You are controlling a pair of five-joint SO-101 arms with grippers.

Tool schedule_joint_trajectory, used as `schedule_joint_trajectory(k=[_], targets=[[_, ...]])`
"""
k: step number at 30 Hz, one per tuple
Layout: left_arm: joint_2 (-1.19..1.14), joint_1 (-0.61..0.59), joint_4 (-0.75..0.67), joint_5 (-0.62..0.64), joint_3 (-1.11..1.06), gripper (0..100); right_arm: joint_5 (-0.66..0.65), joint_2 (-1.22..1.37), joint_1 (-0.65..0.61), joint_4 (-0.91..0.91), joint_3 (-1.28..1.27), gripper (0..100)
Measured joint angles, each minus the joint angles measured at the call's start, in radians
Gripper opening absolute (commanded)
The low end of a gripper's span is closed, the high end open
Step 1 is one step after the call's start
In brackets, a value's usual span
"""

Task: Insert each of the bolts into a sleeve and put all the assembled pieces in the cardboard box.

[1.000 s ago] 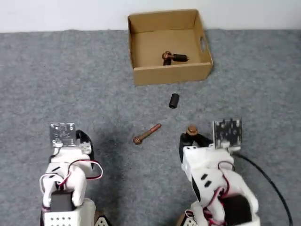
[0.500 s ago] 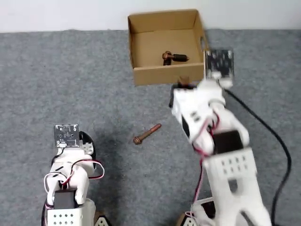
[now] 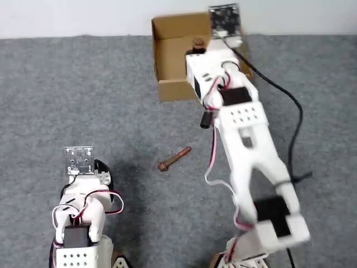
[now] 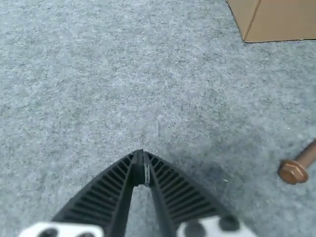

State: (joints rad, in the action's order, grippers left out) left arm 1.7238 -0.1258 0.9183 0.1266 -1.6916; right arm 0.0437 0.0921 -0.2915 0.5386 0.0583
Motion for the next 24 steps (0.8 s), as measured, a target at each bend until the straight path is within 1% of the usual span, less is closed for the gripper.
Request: schedule_joint_trajectory(k=[5,10,14,16,19,22,24], targets=[[0.0,0.0,0.0,0.0,0.0,1,-0.083,0.269,0.0,-0.014,0.232,0.9],[0.0,0.0,0.0,0.0,0.0,1,-0.132,0.509,0.0,-0.015,0.45,0.9],[0.0,0.0,0.0,0.0,0.0,1,-0.17,0.649,0.002,-0.009,0.552,1.3],[0.0,0.0,0.0,0.0,0.0,1,-0.209,0.697,0.002,0.043,0.586,1.8],[0.0,0.0,0.0,0.0,0.0,1,-0.239,0.743,0.003,0.149,0.626,8.7],[0.0,0.0,0.0,0.0,0.0,1,-0.244,0.761,0.003,0.215,0.677,16.5],[0.0,0.0,0.0,0.0,0.0,1,-0.244,0.761,0.002,0.253,0.692,16.2]])
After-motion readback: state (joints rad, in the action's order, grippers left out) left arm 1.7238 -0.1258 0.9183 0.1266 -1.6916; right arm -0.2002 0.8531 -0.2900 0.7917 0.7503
